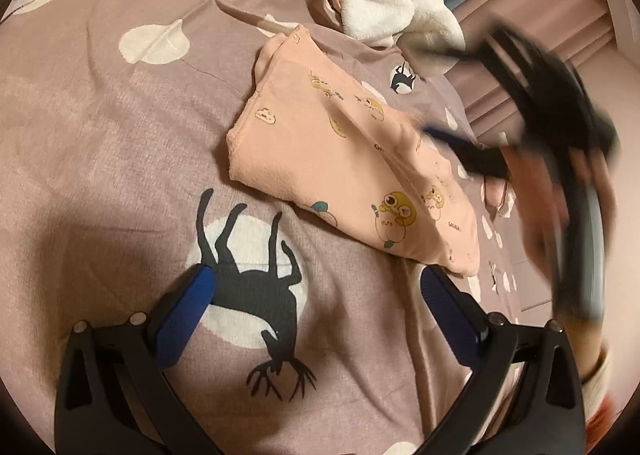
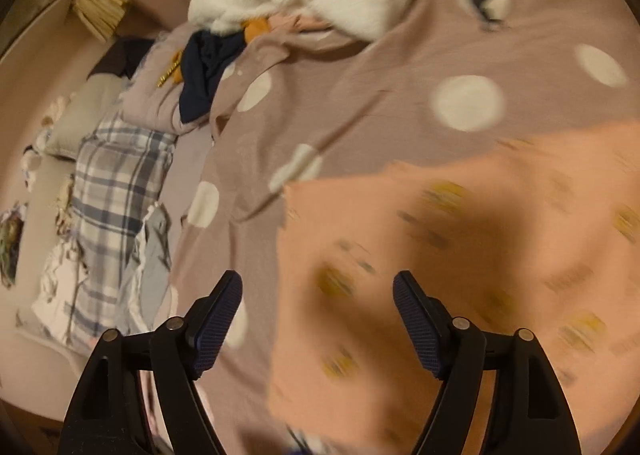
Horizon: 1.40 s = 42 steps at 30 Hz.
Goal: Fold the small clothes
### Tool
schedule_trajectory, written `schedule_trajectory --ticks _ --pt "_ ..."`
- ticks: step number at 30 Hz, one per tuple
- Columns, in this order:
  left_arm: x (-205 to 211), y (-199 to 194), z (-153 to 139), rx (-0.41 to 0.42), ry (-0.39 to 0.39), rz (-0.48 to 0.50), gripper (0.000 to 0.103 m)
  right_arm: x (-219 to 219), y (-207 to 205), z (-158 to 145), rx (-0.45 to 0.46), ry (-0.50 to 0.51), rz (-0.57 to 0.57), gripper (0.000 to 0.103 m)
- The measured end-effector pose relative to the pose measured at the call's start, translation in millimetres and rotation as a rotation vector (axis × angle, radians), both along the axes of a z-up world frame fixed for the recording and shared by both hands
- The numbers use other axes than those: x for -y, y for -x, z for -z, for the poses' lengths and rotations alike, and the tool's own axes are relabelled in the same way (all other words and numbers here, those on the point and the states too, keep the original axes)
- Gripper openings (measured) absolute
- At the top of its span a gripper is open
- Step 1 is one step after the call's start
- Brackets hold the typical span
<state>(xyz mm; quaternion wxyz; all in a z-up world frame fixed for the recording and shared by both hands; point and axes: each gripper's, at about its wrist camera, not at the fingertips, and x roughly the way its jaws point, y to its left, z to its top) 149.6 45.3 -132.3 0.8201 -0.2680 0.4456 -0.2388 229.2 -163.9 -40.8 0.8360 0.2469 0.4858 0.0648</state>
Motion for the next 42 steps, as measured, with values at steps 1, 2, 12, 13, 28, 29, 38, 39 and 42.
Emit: schedule_trajectory --ticks 1,2,12,13,28,29,38,39,42 --pt "-1 -1 0 0.005 0.005 0.000 0.103 6 15 -2 0.004 0.039 -0.003 0.080" --pt "-4 -1 -2 0.013 0.006 0.001 0.103 13 36 -3 0.011 0.090 0.000 0.080" --pt "2 -7 -3 0.051 0.059 0.020 0.103 86 163 29 0.146 0.008 0.083 0.096" --pt "1 -10 -3 0.038 0.107 0.042 0.103 91 164 35 0.139 -0.020 0.083 0.096" --pt "11 -63 -4 -0.082 0.235 0.020 0.103 114 103 78 0.156 -0.154 0.033 0.103" --pt "11 -68 -4 -0.089 0.242 0.008 0.103 116 101 79 0.156 -0.168 0.037 0.103" --pt "12 -83 -4 -0.067 0.247 -0.083 0.098 133 88 89 0.185 -0.364 0.074 0.103" --pt "16 -84 -4 -0.061 0.223 -0.074 0.097 131 94 88 0.213 -0.353 0.065 0.102" --pt "33 -78 -8 -0.001 0.074 -0.064 0.094 125 92 87 0.223 -0.276 0.052 0.096"
